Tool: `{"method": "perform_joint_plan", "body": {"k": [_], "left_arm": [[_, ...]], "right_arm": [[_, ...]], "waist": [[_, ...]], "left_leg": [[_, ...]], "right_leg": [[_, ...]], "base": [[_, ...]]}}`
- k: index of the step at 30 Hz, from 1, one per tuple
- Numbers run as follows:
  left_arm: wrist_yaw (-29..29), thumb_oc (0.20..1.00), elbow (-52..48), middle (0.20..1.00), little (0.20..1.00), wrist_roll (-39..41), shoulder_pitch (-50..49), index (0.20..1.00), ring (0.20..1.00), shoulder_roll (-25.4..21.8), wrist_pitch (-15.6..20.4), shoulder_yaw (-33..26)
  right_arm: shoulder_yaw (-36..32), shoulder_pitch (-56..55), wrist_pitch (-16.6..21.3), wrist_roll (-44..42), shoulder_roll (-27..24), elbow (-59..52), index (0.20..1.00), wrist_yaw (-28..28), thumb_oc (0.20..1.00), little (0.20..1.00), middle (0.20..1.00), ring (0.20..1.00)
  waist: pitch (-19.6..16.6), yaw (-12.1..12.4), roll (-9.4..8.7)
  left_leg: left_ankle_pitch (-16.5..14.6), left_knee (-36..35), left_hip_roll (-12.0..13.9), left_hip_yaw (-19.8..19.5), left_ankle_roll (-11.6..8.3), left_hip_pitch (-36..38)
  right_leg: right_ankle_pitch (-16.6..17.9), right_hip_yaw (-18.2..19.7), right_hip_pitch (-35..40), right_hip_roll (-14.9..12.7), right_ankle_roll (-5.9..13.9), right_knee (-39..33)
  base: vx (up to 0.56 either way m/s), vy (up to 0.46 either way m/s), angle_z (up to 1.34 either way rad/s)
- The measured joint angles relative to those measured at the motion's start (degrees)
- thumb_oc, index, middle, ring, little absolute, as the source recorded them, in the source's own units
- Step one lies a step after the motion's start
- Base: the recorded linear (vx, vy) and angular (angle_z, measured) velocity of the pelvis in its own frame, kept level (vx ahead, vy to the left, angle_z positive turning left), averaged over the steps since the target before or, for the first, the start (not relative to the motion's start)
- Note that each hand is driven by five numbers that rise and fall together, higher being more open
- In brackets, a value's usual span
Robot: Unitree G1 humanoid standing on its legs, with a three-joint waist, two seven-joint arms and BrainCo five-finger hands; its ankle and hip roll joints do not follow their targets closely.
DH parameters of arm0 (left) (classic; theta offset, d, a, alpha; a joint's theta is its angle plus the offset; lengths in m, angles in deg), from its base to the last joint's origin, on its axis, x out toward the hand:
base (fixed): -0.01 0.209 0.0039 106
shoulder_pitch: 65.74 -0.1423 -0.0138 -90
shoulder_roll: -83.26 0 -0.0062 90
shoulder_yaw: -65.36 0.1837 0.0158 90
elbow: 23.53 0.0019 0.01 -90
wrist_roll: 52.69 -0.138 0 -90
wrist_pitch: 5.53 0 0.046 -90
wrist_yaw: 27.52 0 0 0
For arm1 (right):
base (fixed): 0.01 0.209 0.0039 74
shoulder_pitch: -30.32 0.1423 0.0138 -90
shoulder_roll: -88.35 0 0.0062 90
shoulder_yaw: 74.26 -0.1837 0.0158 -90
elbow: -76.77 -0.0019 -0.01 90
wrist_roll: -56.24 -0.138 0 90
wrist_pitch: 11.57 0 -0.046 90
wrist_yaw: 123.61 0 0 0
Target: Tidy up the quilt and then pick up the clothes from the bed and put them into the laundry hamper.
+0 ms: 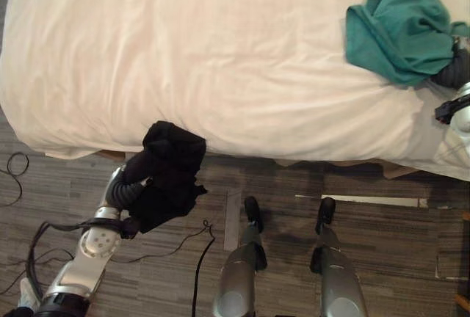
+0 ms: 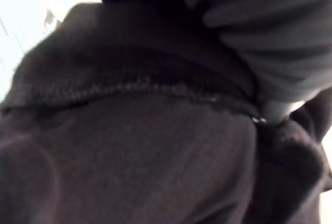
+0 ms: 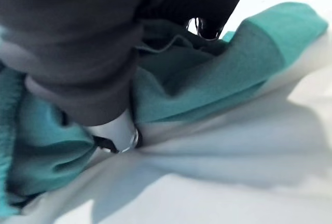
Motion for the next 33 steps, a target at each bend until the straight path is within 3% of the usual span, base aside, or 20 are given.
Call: {"method": "perform_joint_plan", "body": {"k": [3,5,6,11,12,15,17,21,27,29,31,32,33], "left_arm": [[-0.5,0.200,-0.9,0.200,0.200,0.0,0.2,0.200,0.200,2.1,-0.5,0.3],[-0.8,0.200,-1.8,0.200,0.200,0.0,0.2,0.200,0.200,4.7,-1.7,0.8],[-1.0,0.200,-1.7,0.200,0.200,-0.1,-0.3,0.200,0.200,5.8,-2.0,1.1],[-1.8,0.200,-0.3,0.200,0.200,-0.7,-1.1,0.200,0.200,8.3,-3.9,0.6],[-1.8,0.200,1.7,0.200,0.200,-0.8,-0.9,0.200,0.200,9.1,-4.4,0.6],[-1.8,0.200,4.3,0.200,0.200,-1.4,-1.5,0.200,0.200,9.5,-5.8,-0.1],[-1.8,0.200,5.1,0.200,0.200,-1.7,-2.1,0.200,0.200,10.1,-6.3,-0.7],[-1.5,0.200,7.3,0.200,0.200,-2.5,-2.3,0.200,0.200,12.3,-6.6,-1.5],[0.8,0.200,10.0,0.200,0.200,-0.9,-3.8,0.200,0.200,17.3,-6.6,-1.8],[1.8,0.200,12.3,0.200,0.200,0.3,-4.4,0.200,0.200,19.4,-6.4,-1.2],[3.6,0.200,13.3,0.200,0.200,3.8,-3.0,0.200,0.200,22.1,-6.2,-1.0],[4.3,0.200,13.8,0.200,0.200,4.9,-2.2,0.200,0.200,23.3,-6.0,-1.0],[5.8,0.200,12.4,0.200,0.200,6.2,-3.8,0.200,0.200,25.1,-4.9,-0.3]], "right_arm": [[-5.9,-7.3,0.0,-2.2,3.0,-4.9,0.200,-0.3,0.200,0.200,0.200,0.200],[-17.5,-17.5,0.2,-4.8,8.6,-13.1,0.200,-0.2,0.200,0.200,0.200,0.200],[-18.0,-20.4,0.4,-5.1,9.6,-14.8,0.200,0.2,0.200,0.200,0.200,0.200],[-22.3,-30.5,2.7,-8.3,18.6,-20.1,0.200,3.2,0.200,0.200,0.200,0.200],[-22.3,-36.5,3.3,-8.9,22.5,-22.2,0.200,4.9,0.200,0.200,0.200,0.200],[-22.4,-46.2,3.2,-8.9,28.0,-22.7,0.200,7.2,0.200,0.200,0.200,0.200],[-23.0,-51.7,3.0,-9.0,29.2,-22.8,0.200,8.0,0.200,0.200,0.200,0.200],[-24.2,-60.6,2.6,-11.2,31.2,-22.9,0.200,9.6,0.200,0.200,0.200,0.200],[-20.1,-64.5,2.4,-12.4,35.4,-22.8,0.200,12.4,0.200,0.200,0.200,0.200],[-16.9,-64.4,2.4,-12.9,35.8,-22.6,0.200,13.5,0.200,0.200,0.200,0.200],[-14.0,-63.8,2.6,-12.8,36.2,-21.6,0.200,13.6,0.200,0.200,0.200,0.200],[-13.0,-63.0,2.5,-12.8,36.3,-20.5,0.200,13.1,0.200,0.200,0.200,0.200],[-10.9,-61.9,2.8,-12.3,36.6,-19.1,0.200,12.1,0.200,0.200,0.200,0.200]], "waist": [[-0.1,-0.5,-0.02],[-0.3,-1.0,-0.34],[-0.6,-1.2,-0.61],[-3.1,-2.7,-4.30],[-4.5,-4.2,-6.36],[-7.4,-6.8,-10.29],[-9.4,-9.0,-11.58],[-12.9,-10.8,-11.49],[-15.8,-10.5,-10.82],[-16.3,-10.1,-9.96],[-16.7,-10.4,-9.82],[-16.7,-9.9,-9.76],[-16.8,-7.3,-9.59]], "left_leg": [[-0.2,0.0,0.6,0.1,-0.19,2.9],[-0.8,0.0,1.3,0.2,-0.99,5.2],[-0.9,0.0,1.4,0.3,-1.03,6.3],[-2.3,0.0,1.8,3.5,-1.45,10.7],[-2.7,-0.1,1.8,4.4,-1.31,12.5],[-4.2,-0.4,1.6,6.9,-1.61,15.6],[-5.5,-0.4,1.1,8.1,-1.67,16.8],[-5.9,-0.4,0.6,8.6,-1.41,17.8],[-5.9,-0.4,0.5,7.7,-1.25,18.0],[-5.5,-0.4,0.1,3.5,-0.73,17.2],[-4.8,-0.4,-0.9,-0.5,0.33,15.7],[-4.3,-0.4,-0.9,-2.0,1.04,15.7],[-3.7,-0.4,-1.1,-4.4,0.73,14.3]], "right_leg": [[-0.3,-0.1,3.1,0.7,-0.03,0.0],[-0.7,-0.1,5.5,1.3,-0.26,0.0],[-1.0,0.0,6.6,1.4,-0.36,0.0],[-1.2,3.0,9.0,1.8,-0.58,0.0],[-1.3,3.8,10.3,1.8,-0.49,0.0],[-1.6,6.3,11.9,1.5,-0.06,0.0],[-1.9,7.4,12.3,1.1,0.32,0.0],[-1.8,8.3,13.0,0.6,0.48,0.0],[-2.4,6.6,14.5,0.3,1.01,0.0],[-3.4,6.5,15.2,0.3,1.56,1.9],[-7.3,11.9,15.5,0.2,2.80,3.8],[-7.7,12.2,15.6,0.4,2.66,3.7],[-7.7,11.5,16.4,0.8,2.69,2.8]], "base": [[0.06,0.017,0.03],[0.14,0.084,0.01],[0.13,0.108,-0.13],[0.08,0.154,-0.30],[0.05,0.139,-0.31],[0.01,0.155,-0.38],[-0.01,0.131,-0.32],[-0.02,0.153,-0.14],[-0.05,0.174,0.18],[-0.02,0.211,0.64],[-0.03,0.086,1.00],[-0.06,0.021,1.01],[-0.06,0.031,0.97]]}}
